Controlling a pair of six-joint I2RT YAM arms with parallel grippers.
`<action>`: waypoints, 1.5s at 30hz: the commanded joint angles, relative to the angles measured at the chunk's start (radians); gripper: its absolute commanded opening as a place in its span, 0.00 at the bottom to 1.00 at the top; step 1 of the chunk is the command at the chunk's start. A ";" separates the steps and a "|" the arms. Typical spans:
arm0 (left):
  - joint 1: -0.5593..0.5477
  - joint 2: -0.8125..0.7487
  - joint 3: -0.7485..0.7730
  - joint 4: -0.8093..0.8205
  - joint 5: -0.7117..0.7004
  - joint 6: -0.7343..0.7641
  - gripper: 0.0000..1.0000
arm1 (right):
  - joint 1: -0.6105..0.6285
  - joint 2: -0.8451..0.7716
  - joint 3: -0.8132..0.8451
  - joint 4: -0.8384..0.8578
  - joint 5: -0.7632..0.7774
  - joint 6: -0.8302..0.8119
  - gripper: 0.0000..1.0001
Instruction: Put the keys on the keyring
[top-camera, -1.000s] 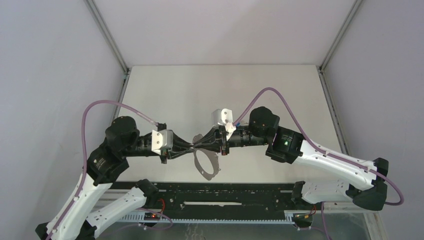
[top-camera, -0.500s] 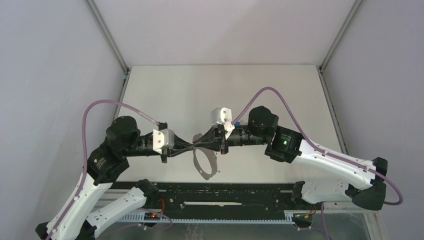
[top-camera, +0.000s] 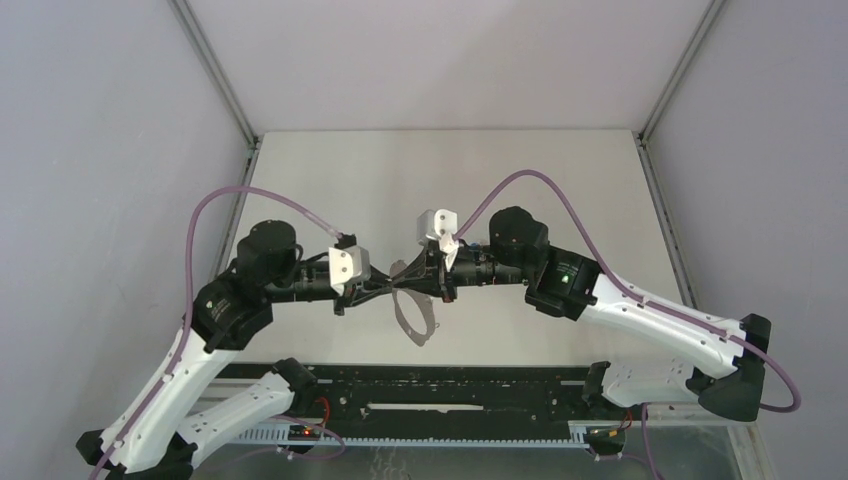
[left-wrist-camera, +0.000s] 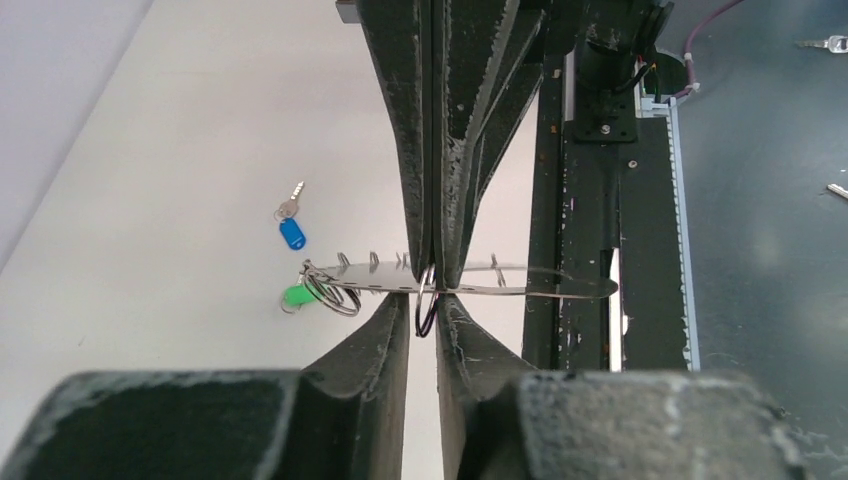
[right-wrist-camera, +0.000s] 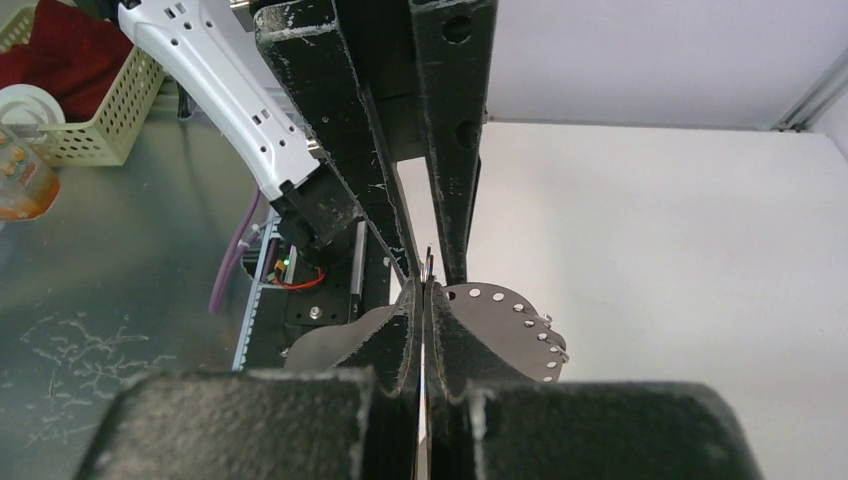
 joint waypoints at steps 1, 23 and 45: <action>0.003 0.000 0.010 0.068 -0.023 0.000 0.21 | -0.001 0.004 -0.001 0.041 -0.053 0.022 0.00; 0.007 -0.043 -0.039 0.104 -0.060 -0.047 0.00 | -0.007 -0.020 -0.013 0.059 -0.027 0.051 0.22; 0.223 0.022 -0.095 0.133 0.090 -0.062 0.00 | -0.352 0.012 -0.127 -0.115 0.612 0.413 0.93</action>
